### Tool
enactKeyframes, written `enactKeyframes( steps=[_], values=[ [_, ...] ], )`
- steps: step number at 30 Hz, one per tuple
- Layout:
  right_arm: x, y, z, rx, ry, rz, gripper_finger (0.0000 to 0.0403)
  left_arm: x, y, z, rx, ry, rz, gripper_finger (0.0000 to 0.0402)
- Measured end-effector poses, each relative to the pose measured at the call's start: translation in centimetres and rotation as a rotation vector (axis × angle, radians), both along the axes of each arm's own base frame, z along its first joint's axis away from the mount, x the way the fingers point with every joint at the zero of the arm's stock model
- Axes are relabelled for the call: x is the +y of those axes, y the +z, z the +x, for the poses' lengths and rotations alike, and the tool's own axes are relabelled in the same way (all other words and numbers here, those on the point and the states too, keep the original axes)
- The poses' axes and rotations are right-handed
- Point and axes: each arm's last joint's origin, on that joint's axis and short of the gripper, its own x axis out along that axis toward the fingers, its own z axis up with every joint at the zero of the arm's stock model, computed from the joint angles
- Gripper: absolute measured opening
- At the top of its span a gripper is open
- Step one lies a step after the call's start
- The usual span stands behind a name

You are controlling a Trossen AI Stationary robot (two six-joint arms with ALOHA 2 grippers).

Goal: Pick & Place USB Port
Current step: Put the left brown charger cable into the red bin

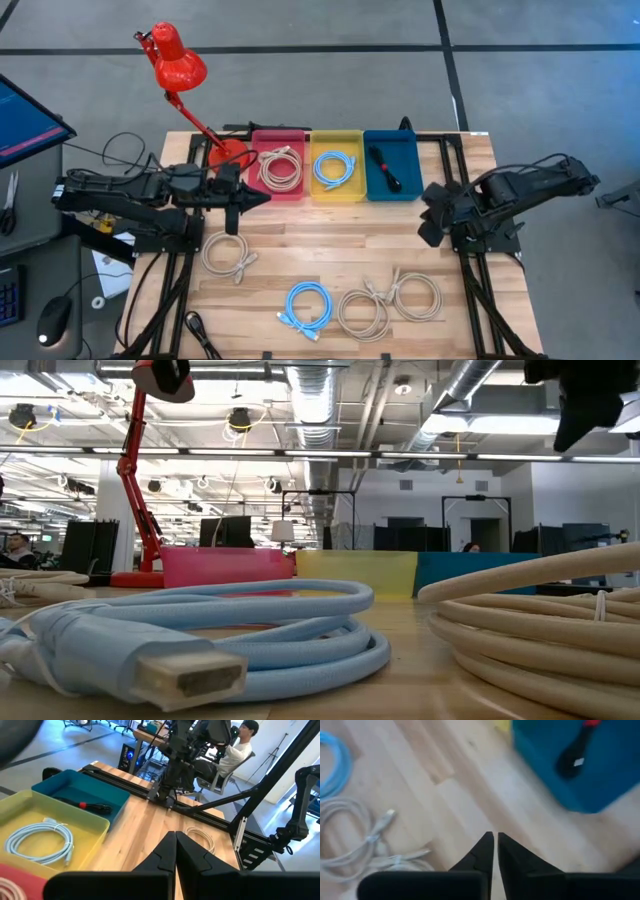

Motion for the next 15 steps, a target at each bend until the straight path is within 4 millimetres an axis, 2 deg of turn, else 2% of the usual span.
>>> enactKeyframes(
  steps=[7,15],
  values=[
    [1.0,-1.7,0.8,-0.015,0.083,0.156,0.0001,0.0,-0.9,-0.2,0.096,0.0,0.01,0.0004],
    [1.3,-2.0,1.3,0.005,0.098,0.177,0.0001,0.1,-4.1,-2.0,0.471,0.037,-0.038,0.0004]
  ],
)
